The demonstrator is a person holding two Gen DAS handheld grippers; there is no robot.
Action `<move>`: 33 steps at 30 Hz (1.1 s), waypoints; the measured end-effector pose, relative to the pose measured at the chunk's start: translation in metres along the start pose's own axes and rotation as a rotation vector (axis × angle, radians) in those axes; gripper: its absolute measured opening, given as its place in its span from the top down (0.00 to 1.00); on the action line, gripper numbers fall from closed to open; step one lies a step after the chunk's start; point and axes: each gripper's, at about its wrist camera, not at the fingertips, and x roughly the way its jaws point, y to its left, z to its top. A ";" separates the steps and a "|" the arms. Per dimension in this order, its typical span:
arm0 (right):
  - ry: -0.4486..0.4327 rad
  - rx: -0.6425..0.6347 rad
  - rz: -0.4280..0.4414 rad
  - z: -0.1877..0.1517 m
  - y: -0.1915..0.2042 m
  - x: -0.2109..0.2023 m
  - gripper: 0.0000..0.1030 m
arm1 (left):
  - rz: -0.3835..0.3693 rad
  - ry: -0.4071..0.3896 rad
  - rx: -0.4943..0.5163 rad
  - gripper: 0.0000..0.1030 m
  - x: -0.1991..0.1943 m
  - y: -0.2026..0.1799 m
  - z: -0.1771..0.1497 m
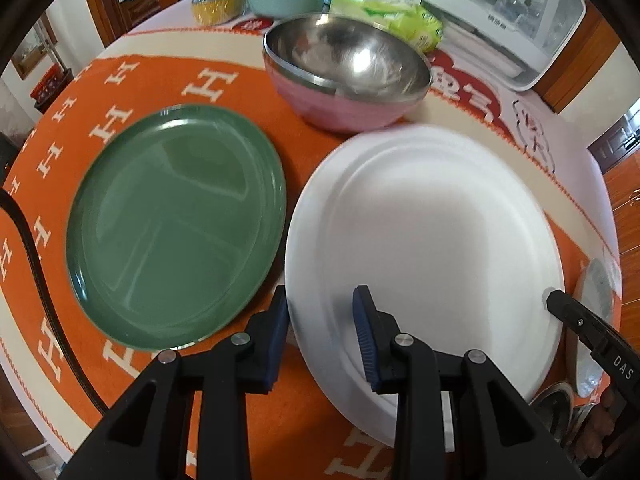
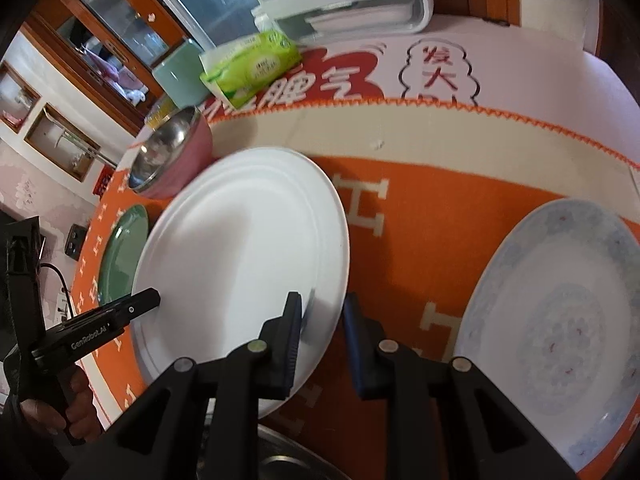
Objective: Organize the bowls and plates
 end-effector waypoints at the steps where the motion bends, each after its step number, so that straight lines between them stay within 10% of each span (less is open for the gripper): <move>1: -0.015 0.002 -0.001 0.000 0.000 -0.003 0.80 | -0.007 -0.005 0.001 0.71 -0.002 -0.001 0.001; 33: -0.289 0.051 -0.002 -0.032 0.030 -0.128 0.80 | -0.151 -0.190 0.102 0.72 -0.114 -0.012 -0.016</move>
